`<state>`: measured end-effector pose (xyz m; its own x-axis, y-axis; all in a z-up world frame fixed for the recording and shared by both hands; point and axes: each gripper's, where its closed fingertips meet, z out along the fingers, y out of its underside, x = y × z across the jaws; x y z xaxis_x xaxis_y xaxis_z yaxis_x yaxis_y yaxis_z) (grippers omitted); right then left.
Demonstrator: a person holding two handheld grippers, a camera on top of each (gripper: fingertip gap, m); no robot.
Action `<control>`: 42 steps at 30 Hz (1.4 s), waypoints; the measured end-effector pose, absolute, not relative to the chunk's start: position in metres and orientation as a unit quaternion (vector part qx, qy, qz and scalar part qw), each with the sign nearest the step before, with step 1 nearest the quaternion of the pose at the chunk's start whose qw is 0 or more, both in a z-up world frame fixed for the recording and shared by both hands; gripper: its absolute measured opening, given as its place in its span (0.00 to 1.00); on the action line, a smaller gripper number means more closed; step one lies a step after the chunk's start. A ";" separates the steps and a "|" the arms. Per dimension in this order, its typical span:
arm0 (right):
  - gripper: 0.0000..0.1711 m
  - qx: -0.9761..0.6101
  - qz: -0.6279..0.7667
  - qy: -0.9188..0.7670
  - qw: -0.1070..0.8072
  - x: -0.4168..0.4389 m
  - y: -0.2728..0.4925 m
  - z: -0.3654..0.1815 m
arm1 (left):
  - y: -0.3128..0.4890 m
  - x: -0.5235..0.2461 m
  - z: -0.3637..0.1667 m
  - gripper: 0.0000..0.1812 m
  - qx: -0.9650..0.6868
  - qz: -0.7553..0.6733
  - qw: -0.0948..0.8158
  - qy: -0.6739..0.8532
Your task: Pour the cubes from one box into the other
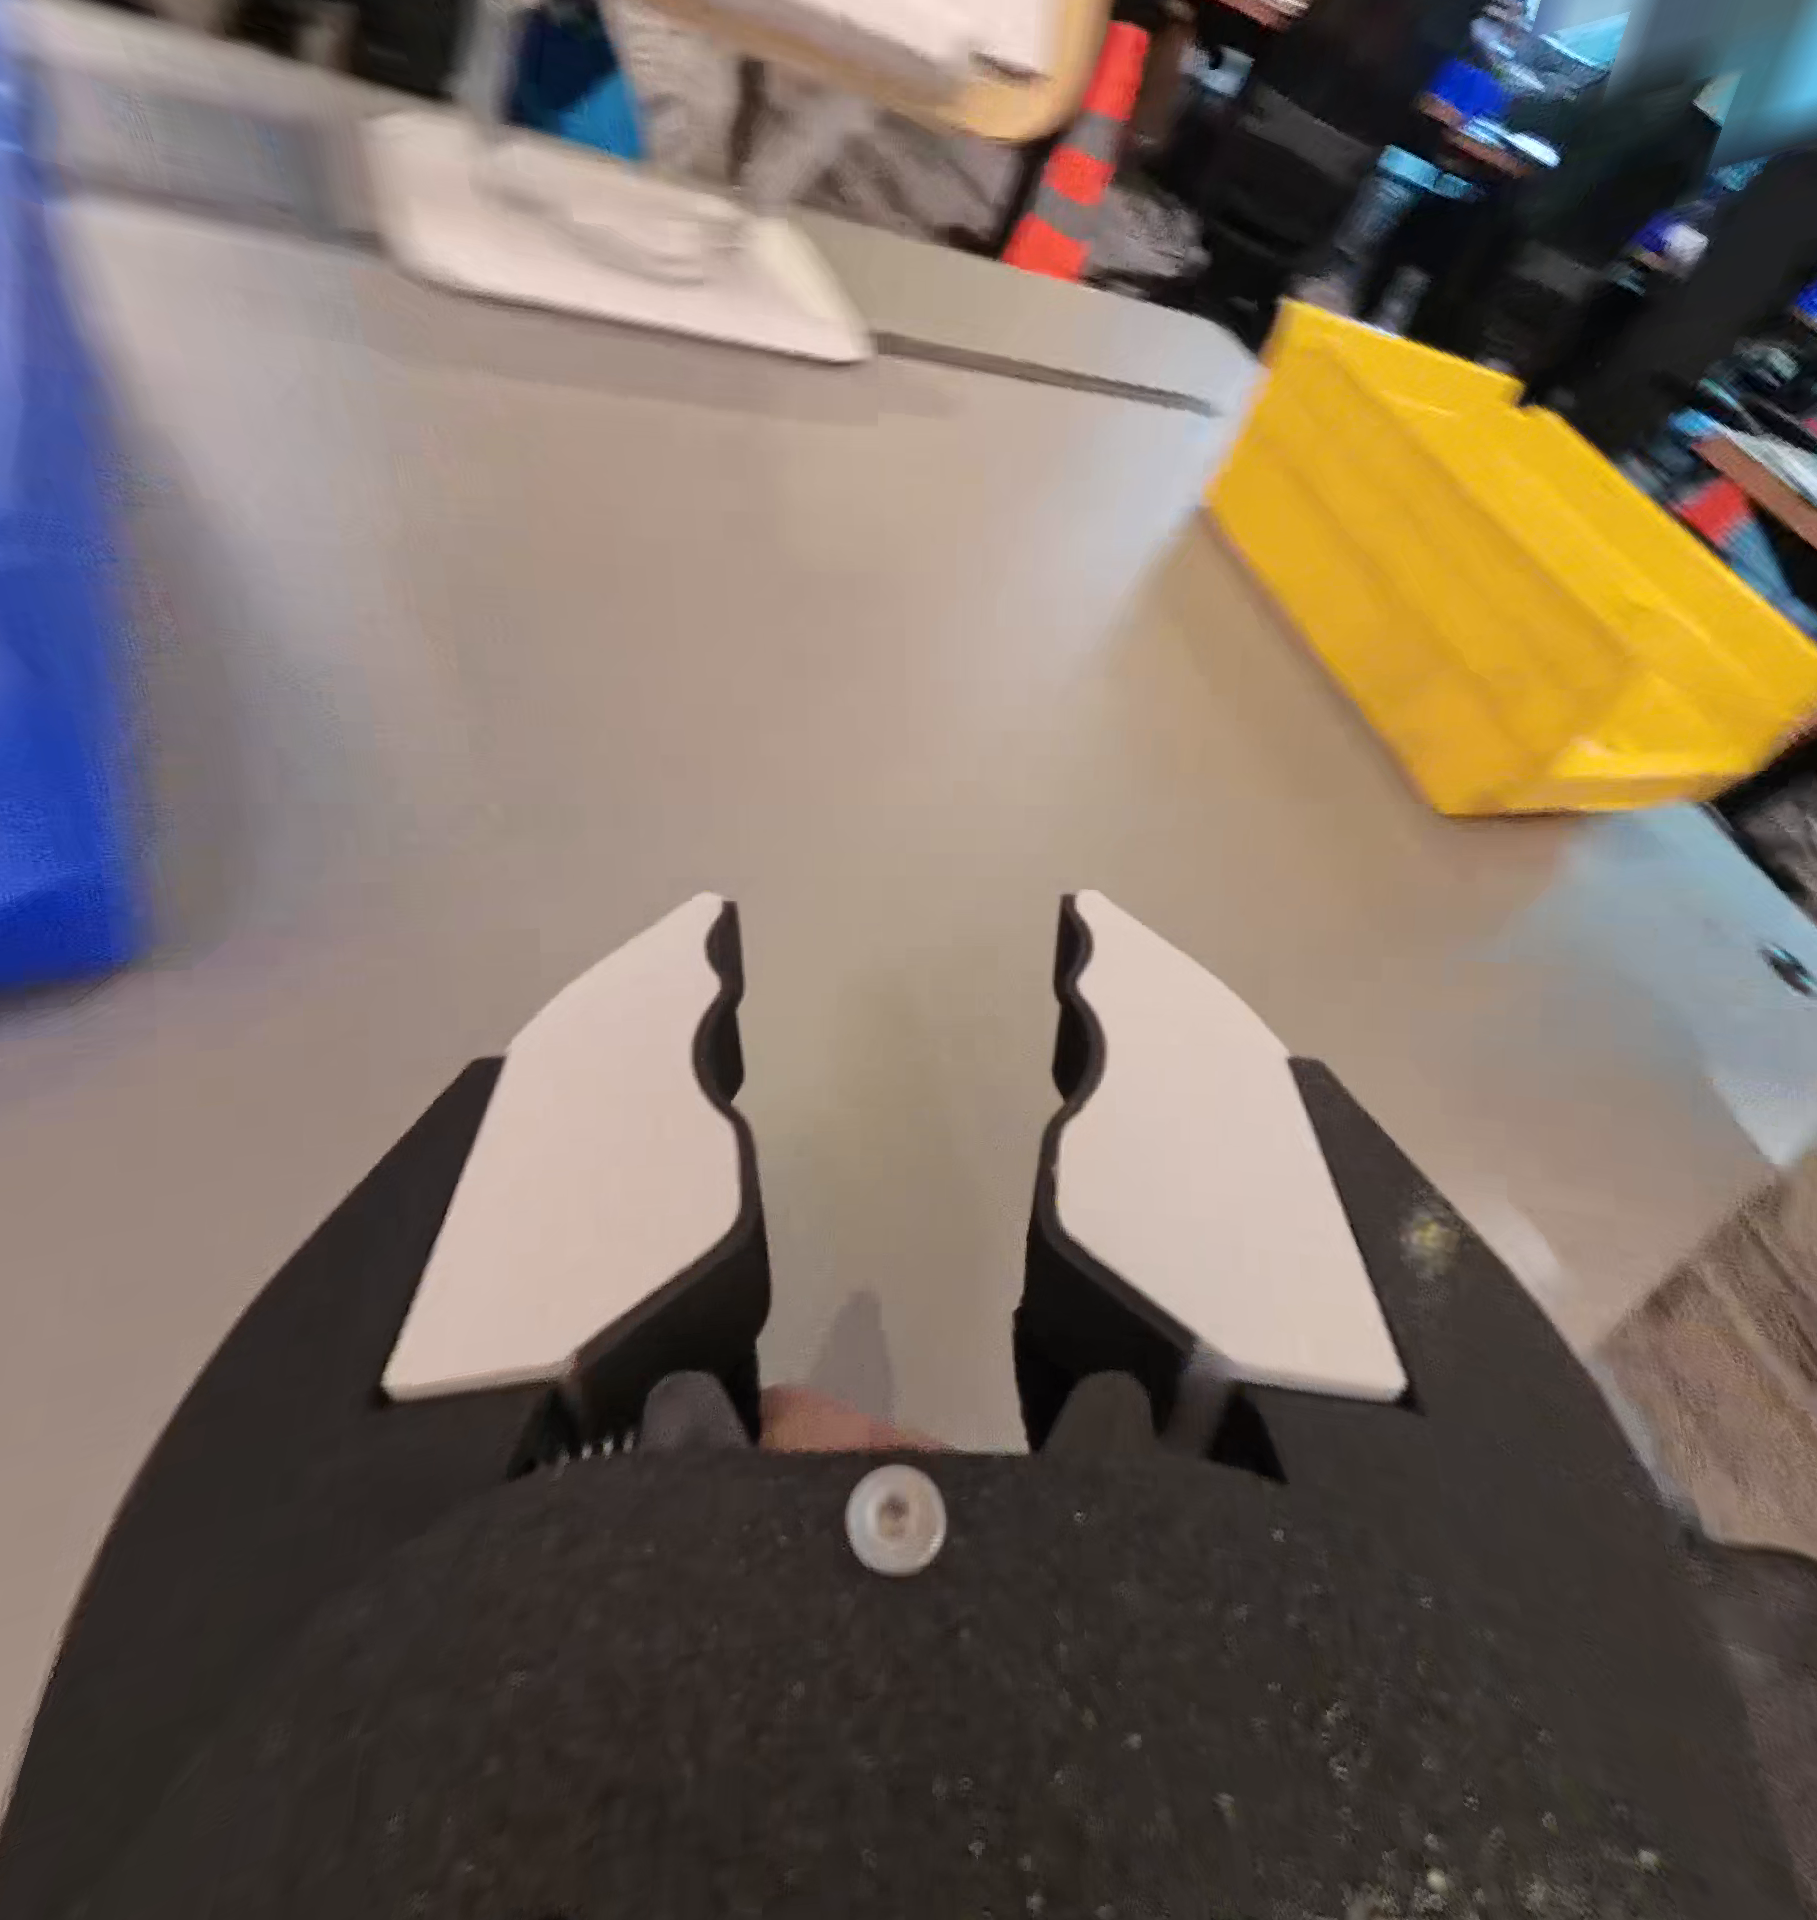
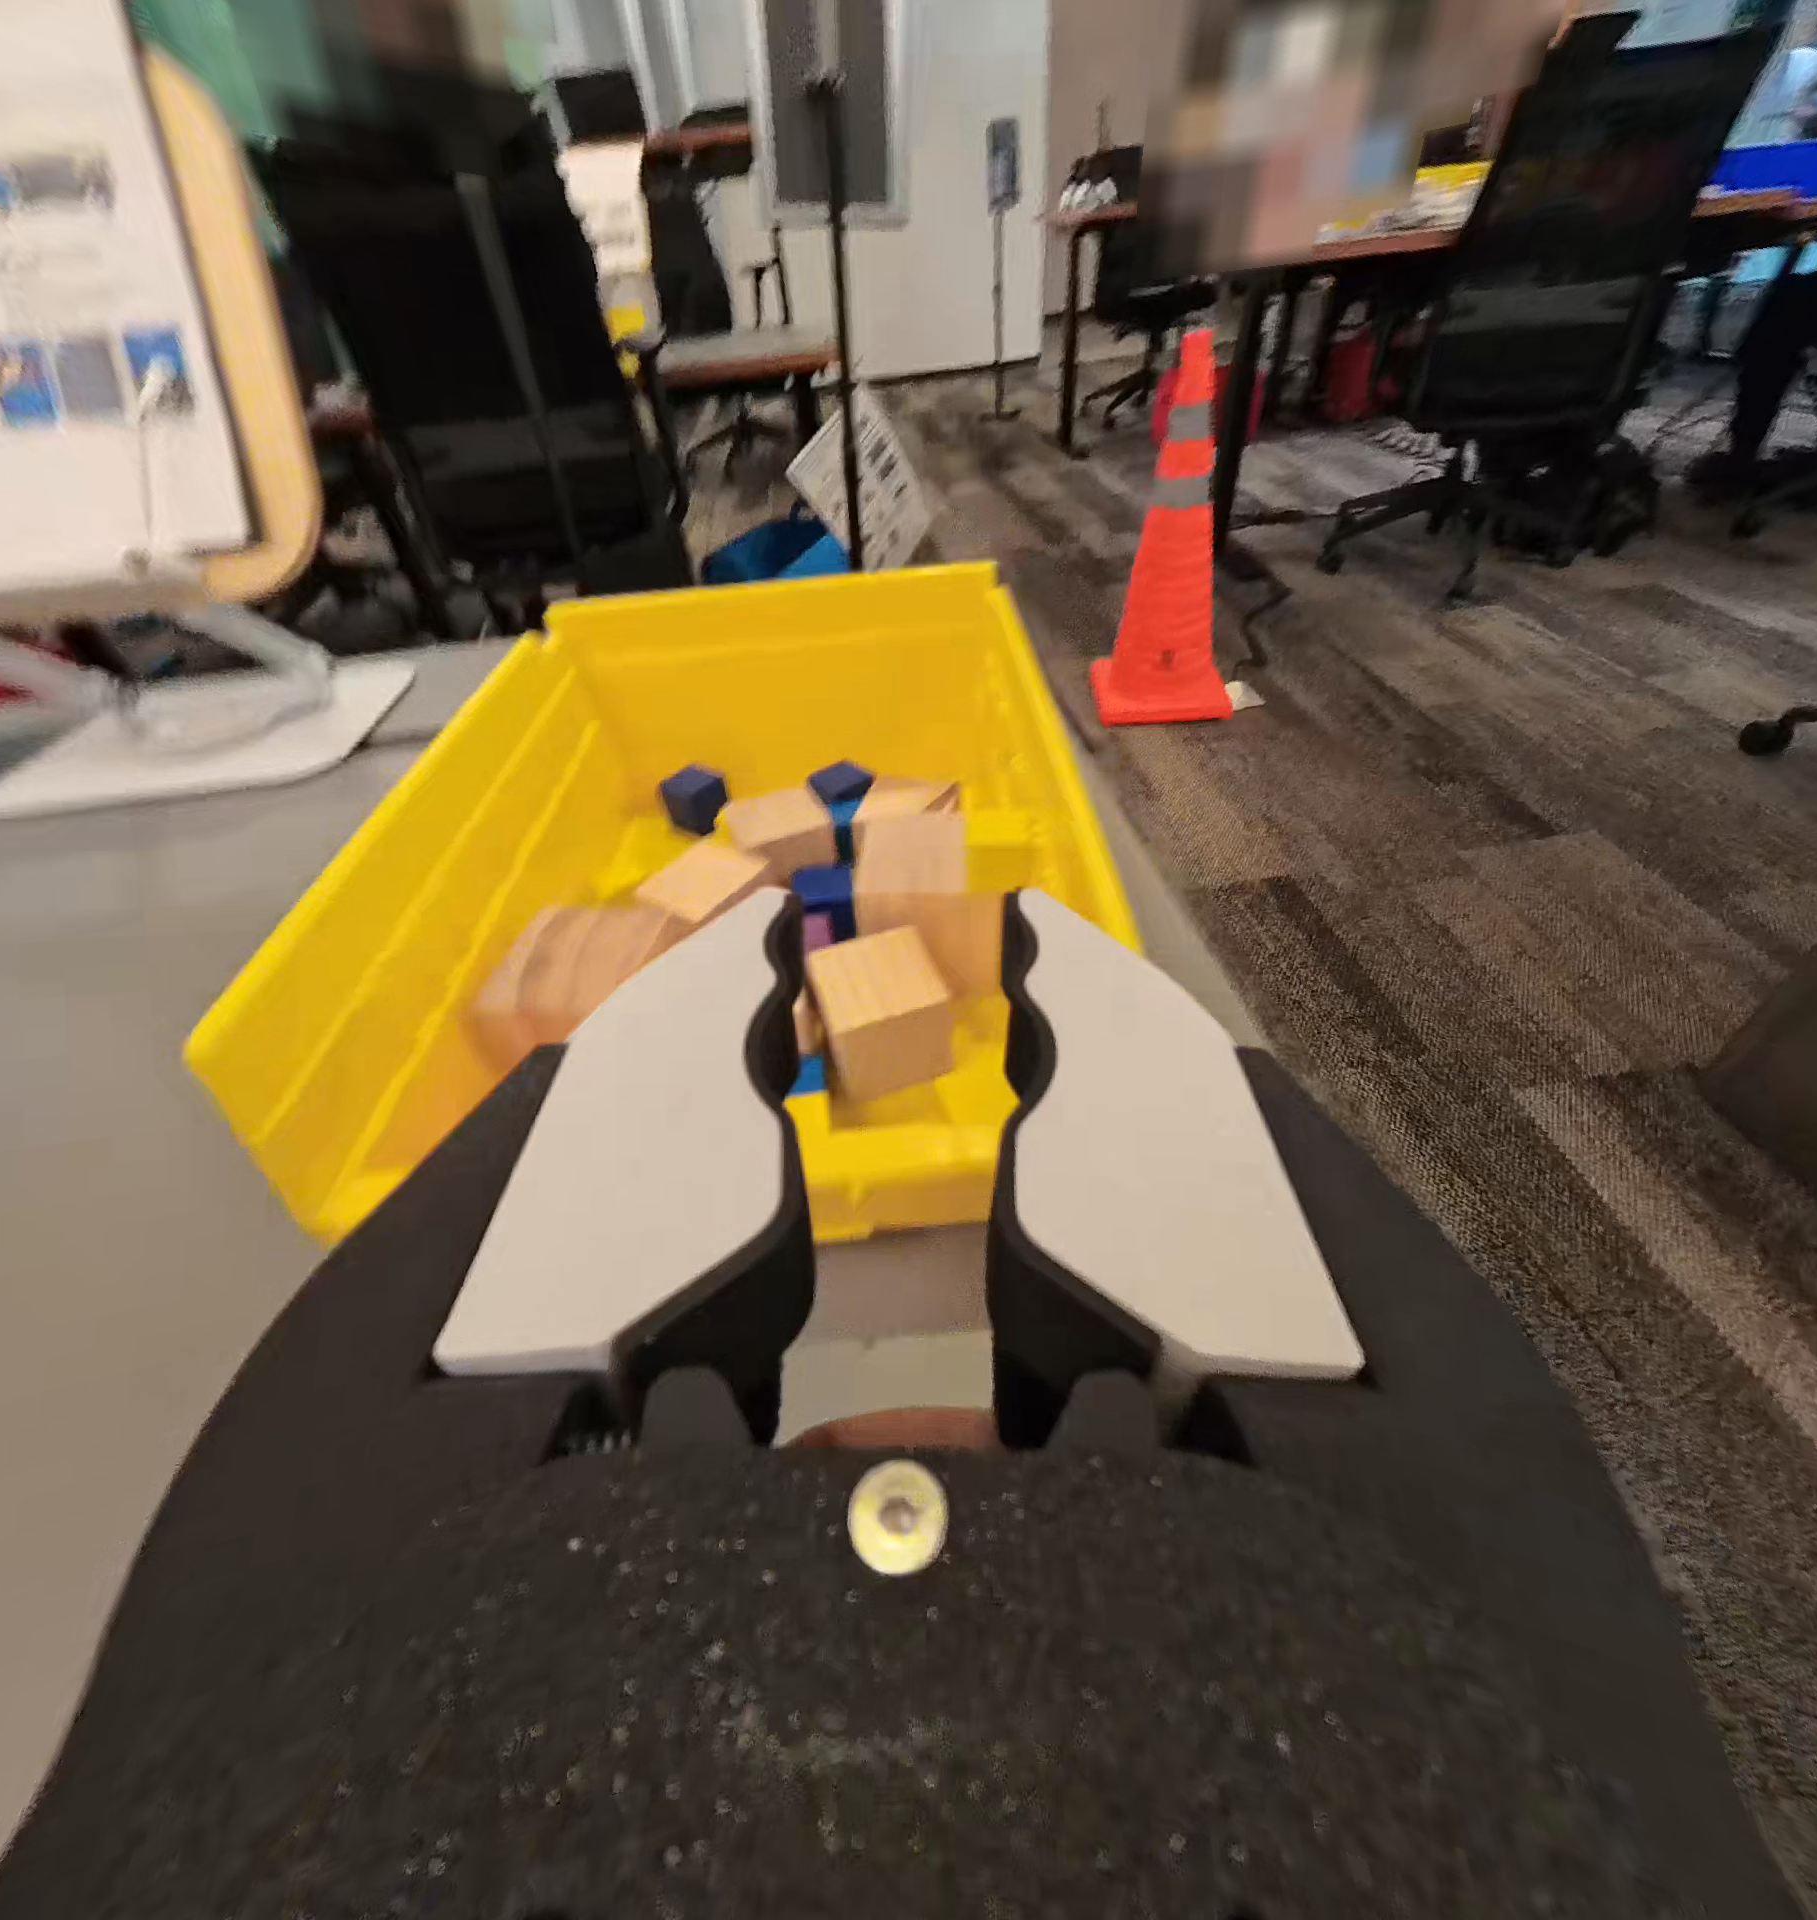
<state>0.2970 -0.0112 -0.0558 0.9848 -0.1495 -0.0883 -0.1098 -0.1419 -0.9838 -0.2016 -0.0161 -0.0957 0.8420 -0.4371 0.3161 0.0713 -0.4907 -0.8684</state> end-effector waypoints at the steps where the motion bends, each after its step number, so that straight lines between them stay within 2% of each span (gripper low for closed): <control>1: 0.21 -0.748 -0.016 0.105 0.655 0.309 -0.010 -0.054 | -0.015 -0.165 -0.088 0.33 -0.815 -0.265 0.495 0.145; 4: 0.21 -0.754 -0.038 0.136 0.641 0.338 -0.009 -0.069 | -0.015 -0.052 -0.072 0.35 -0.789 -0.294 0.498 0.209; 8: 0.24 -0.766 0.007 0.126 0.630 0.335 -0.004 -0.083 | -0.008 0.078 -0.086 0.40 -0.786 -0.308 0.480 0.239; 11: 0.24 -0.776 0.003 0.112 0.621 0.332 0.010 -0.089 | 0.014 0.134 -0.104 0.40 -0.802 -0.255 0.484 0.241; 13: 0.28 -0.792 -0.010 0.103 0.601 0.329 0.020 -0.101 | 0.034 0.148 -0.122 0.38 -0.826 -0.198 0.477 0.226; 16: 0.27 -0.838 -0.062 0.100 0.534 0.333 0.023 -0.133 | 0.050 0.154 -0.147 0.28 -0.858 -0.179 0.443 0.189; 18: 0.24 -0.831 -0.058 0.111 0.542 0.335 0.026 -0.133 | 0.049 0.163 -0.147 0.15 -0.855 -0.223 0.430 0.188; 22: 0.03 -0.827 -0.020 0.137 0.544 0.334 0.030 -0.134 | 0.056 0.147 -0.146 0.08 -0.870 -0.160 0.433 0.174; 23: 0.02 -0.831 -0.012 0.125 0.542 0.329 0.030 -0.134 | 0.056 0.142 -0.145 0.07 -0.870 -0.150 0.437 0.171; 31: 0.01 -0.817 0.015 0.122 0.564 0.249 0.025 -0.094 | 0.048 0.058 -0.095 0.02 -0.839 -0.083 0.511 0.167; 37: 0.01 -0.791 0.019 0.059 0.609 0.115 0.033 -0.060 | 0.038 -0.076 -0.074 0.02 -0.829 -0.052 0.545 0.115; 42: 0.01 -0.791 0.052 0.043 0.608 0.006 0.043 -0.079 | 0.036 -0.187 -0.076 0.01 -0.820 0.007 0.564 0.096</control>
<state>0.0061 0.0430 -0.0791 0.9909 -0.0052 -0.1344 -0.1312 -0.2569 -0.9575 -0.1867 0.0358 -0.0757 0.9815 -0.1489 -0.1201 -0.1655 -0.3463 -0.9234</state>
